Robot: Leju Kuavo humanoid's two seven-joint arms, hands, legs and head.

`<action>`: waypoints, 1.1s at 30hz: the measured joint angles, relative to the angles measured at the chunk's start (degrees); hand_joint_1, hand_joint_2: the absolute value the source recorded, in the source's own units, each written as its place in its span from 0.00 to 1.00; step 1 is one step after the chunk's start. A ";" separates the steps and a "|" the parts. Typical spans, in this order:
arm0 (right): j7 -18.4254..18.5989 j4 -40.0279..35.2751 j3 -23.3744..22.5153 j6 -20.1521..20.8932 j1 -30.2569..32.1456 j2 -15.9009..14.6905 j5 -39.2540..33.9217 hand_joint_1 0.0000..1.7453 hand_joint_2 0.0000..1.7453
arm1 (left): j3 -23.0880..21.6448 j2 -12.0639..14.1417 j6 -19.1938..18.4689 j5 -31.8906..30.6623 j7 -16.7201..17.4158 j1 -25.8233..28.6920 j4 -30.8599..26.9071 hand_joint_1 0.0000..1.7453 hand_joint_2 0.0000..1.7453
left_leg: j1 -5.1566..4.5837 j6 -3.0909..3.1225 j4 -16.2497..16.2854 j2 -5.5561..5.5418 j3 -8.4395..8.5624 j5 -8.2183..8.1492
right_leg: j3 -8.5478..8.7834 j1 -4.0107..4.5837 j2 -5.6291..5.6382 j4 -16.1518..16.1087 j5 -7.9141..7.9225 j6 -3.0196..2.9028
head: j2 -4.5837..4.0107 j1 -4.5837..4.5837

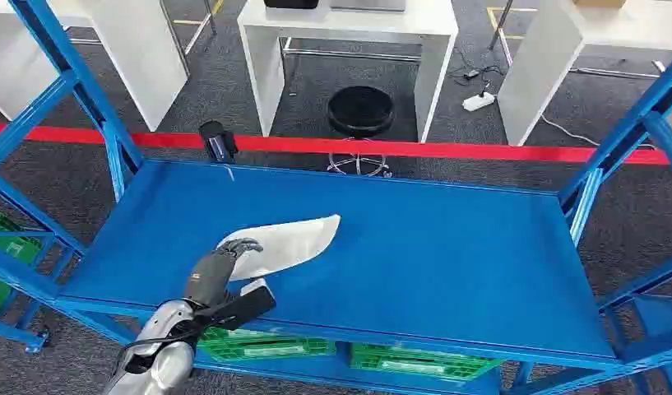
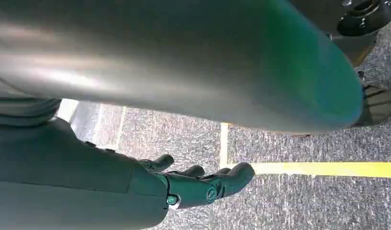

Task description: Take the parts from the cabinet and place them on the table.

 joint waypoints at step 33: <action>-0.02 0.00 0.00 0.00 -0.03 0.15 0.72 0.00 0.00 | 6.21 1.07 2.25 0.96 -4.81 1.98 -1.53 1.00 1.00 | -0.01 -0.10 -0.25 -0.01 0.27 0.04 | 0.14 0.00 -0.01 0.00 -0.07 -0.14 | 0.00 0.02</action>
